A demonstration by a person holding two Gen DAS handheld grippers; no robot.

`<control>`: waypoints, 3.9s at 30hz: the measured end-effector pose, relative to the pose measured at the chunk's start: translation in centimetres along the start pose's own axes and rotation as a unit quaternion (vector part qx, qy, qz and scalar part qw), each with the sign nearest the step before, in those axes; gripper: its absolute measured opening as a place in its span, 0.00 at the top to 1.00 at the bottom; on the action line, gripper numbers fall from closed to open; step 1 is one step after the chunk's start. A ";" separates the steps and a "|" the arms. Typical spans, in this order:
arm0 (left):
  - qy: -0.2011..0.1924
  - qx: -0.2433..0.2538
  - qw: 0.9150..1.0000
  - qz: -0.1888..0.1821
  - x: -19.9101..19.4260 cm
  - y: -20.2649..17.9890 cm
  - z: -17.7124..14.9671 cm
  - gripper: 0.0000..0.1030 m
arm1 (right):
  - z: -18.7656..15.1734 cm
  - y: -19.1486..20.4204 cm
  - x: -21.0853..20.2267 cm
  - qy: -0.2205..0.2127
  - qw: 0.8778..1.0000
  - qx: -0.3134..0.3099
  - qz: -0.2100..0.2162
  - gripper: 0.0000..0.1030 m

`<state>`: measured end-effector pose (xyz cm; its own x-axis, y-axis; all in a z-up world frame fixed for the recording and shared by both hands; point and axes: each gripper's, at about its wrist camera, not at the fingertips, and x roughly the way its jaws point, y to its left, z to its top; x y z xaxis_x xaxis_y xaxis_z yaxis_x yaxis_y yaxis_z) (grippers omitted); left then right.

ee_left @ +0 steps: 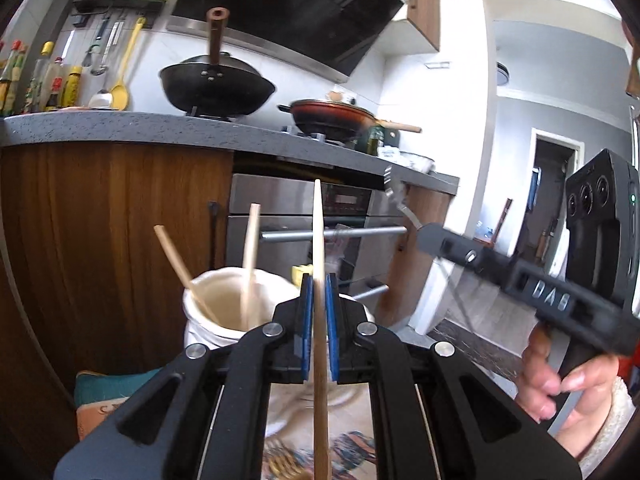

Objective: Organize utensils
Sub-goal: 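Lift the chopstick with the left tool while the right tool lifts the spoon toward the holder, then drop the chopstick into the tall cup while the right tool drops the spoon into the short cup, then move both open tools back down over the last utensils on the placemat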

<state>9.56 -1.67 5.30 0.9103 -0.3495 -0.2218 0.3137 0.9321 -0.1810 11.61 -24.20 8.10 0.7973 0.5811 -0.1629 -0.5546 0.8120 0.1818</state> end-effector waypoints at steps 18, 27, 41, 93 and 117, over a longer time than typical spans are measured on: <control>-0.027 -0.062 0.997 -0.032 3.4 5.1 3.9 0.94 | 0.1 -2.7 4.4 -0.004 0.998 0.061 0.009 0.96; -0.060 -0.071 0.996 -0.017 4.5 4.6 5.2 0.94 | 0.1 -2.9 6.5 -0.020 0.998 0.065 0.002 0.96; -0.077 -0.016 0.997 0.006 4.3 3.8 4.6 0.94 | -0.8 -3.2 8.3 -0.068 0.996 0.062 -0.014 0.96; -0.035 0.024 0.995 0.091 -1.6 3.3 2.2 0.51 | -5.0 -1.6 5.8 0.039 0.998 0.021 -0.040 0.83; 0.004 0.026 0.989 0.143 -8.2 1.2 -2.0 0.06 | -9.4 0.3 -3.4 0.042 0.998 -0.003 -0.057 0.06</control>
<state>1.92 2.13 4.99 0.9615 -0.0723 -0.2651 0.0581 0.9964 -0.0611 6.47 -25.37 -0.43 0.8327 0.4876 -0.2625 -0.4631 0.8730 0.1527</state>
